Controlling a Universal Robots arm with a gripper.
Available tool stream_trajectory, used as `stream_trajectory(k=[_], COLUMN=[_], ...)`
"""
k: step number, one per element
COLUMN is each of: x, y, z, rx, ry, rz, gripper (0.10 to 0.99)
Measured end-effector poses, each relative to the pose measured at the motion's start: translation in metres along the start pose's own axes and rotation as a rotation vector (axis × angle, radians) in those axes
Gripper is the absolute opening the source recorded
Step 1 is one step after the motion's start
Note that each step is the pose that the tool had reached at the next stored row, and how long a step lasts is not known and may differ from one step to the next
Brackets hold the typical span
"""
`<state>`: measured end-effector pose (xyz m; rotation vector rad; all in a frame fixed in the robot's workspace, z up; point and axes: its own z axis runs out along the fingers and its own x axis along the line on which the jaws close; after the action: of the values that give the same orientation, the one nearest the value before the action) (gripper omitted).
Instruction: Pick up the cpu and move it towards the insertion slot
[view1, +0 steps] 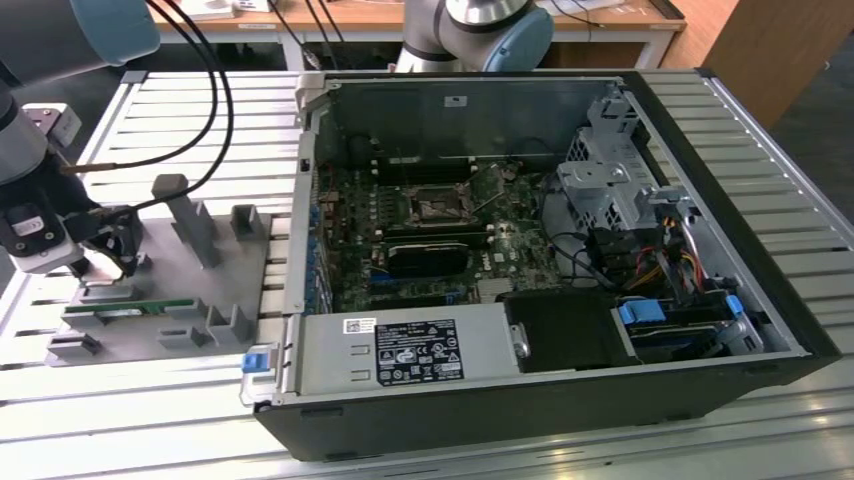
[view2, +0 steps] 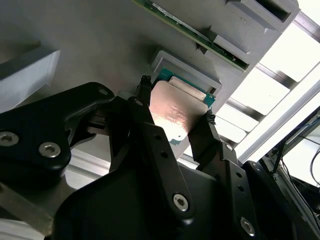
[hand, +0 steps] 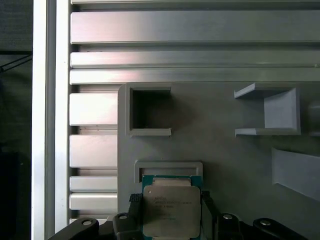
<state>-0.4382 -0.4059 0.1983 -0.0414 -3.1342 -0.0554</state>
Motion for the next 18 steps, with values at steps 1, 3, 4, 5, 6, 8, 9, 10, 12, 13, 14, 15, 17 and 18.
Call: stream_trajectory(k=[1,3,4,5,6,8,9,10,12,13,14,15,17,18], x=[0.0000,0.0000,0.0000,0.0000,0.0000,0.0000,0.0000,0.0000,0.0000,0.0000,0.0000,0.0000,0.0000,0.0001], y=[0.0000,0.0000,0.0000,0.0000,0.0000,0.0001,0.0001,0.0001,0.0001,0.0002,0.0002,0.0002,0.0002,0.0002], z=[-0.0001,-0.0004,-0.0007,-0.0010,-0.0012,-0.0016,-0.0018,-0.0021,-0.0041,-0.0055,-0.0057,-0.0058,-0.0062,-0.0066], rx=[0.000,0.000,0.000,0.000,0.000,0.000,0.000,0.000,0.000,0.000,0.000,0.000,0.000,0.000], ry=[0.0000,-0.0001,0.0000,0.0000,-0.0001,-0.0002,-0.0002,-0.0001,-0.0004,-0.0005,-0.0004,-0.0004,-0.0004,-0.0005], rz=[0.000,0.001,0.001,0.001,0.002,0.002,0.002,0.003,0.008,0.011,0.012,0.012,0.013,0.015], gripper=[0.549,0.549,0.549,0.549,0.549,0.549,0.549,0.549,0.549,0.549,0.549,0.549,0.549,0.549])
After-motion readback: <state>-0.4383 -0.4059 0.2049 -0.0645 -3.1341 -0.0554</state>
